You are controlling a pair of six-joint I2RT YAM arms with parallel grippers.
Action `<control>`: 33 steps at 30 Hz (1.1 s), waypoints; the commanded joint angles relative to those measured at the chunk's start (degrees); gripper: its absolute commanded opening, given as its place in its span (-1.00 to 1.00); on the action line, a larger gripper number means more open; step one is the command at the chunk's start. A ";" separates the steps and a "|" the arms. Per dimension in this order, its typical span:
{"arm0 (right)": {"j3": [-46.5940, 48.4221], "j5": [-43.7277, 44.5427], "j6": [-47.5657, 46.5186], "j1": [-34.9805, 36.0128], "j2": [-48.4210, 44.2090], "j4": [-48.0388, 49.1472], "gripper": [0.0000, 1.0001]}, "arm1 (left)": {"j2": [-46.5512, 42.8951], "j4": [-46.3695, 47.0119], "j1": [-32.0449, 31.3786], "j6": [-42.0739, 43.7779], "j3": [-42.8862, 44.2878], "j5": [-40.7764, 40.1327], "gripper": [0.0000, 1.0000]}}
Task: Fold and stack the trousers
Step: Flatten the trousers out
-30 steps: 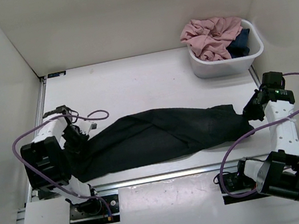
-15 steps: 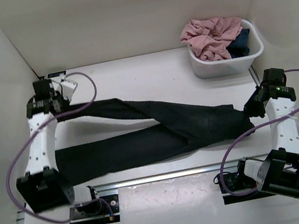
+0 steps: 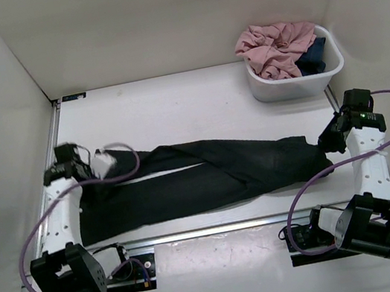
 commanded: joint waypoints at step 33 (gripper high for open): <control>7.75 -1.30 -0.53 -0.88 14.84 4.69 -1.00 | 57.16 8.38 -1.65 -19.62 43.36 9.34 -0.72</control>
